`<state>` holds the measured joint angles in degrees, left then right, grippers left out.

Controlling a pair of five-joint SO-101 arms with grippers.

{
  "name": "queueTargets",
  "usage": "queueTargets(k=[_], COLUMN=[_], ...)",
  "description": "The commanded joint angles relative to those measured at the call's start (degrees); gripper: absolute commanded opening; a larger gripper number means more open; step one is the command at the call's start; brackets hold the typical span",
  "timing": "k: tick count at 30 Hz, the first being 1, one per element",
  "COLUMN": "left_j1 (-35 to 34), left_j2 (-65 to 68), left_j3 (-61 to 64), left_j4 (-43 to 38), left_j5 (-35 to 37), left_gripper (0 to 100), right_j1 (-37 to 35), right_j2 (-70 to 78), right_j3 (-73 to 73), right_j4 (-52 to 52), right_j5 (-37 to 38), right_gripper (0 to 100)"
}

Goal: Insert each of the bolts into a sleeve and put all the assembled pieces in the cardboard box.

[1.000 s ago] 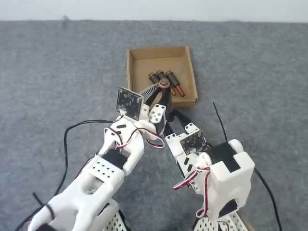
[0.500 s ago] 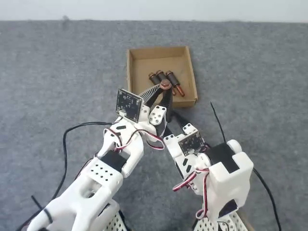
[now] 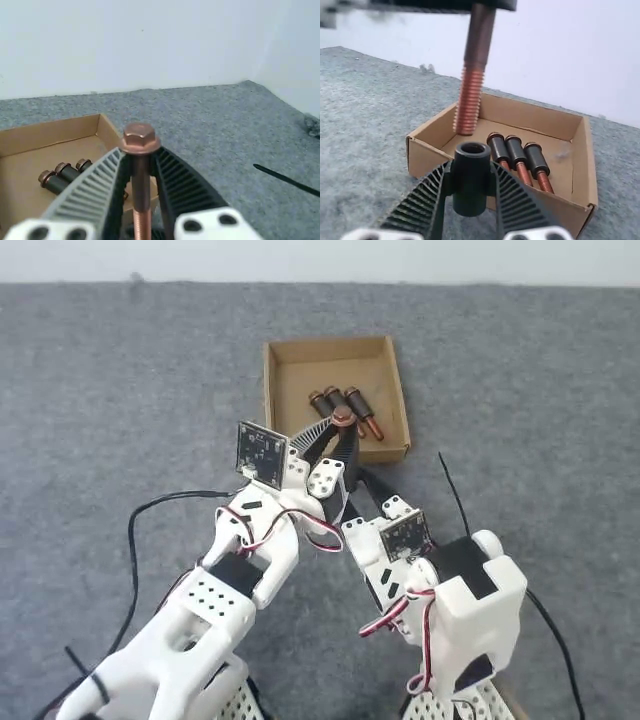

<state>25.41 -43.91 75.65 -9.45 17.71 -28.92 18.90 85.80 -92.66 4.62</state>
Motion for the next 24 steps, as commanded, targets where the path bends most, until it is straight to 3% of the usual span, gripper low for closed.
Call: queueTargets(k=[1, 13, 20, 24], left_j1=[-0.09, -3.43, -3.16, -0.79], left_j2=[-1.85, 8.79, 3.25, 0.35], left_j3=[-0.57, -2.59, -0.57, 0.04], left_j4=[0.09, -6.86, -6.68, -1.67], left_j5=[0.79, 0.7, 0.79, 0.79], left_gripper=[1, 1, 1, 1], right_j1=[0.31, -1.71, -1.89, -1.71], right_j2=[-2.77, -2.77, -2.77, -2.77], right_j3=[1.76, 4.04, 3.52, 3.08], right_j4=[-3.21, -5.67, -3.56, -3.3], right_j5=[-0.53, -0.44, -0.44, -0.44], right_gripper=[0.6, 0.6, 0.6, 0.6])
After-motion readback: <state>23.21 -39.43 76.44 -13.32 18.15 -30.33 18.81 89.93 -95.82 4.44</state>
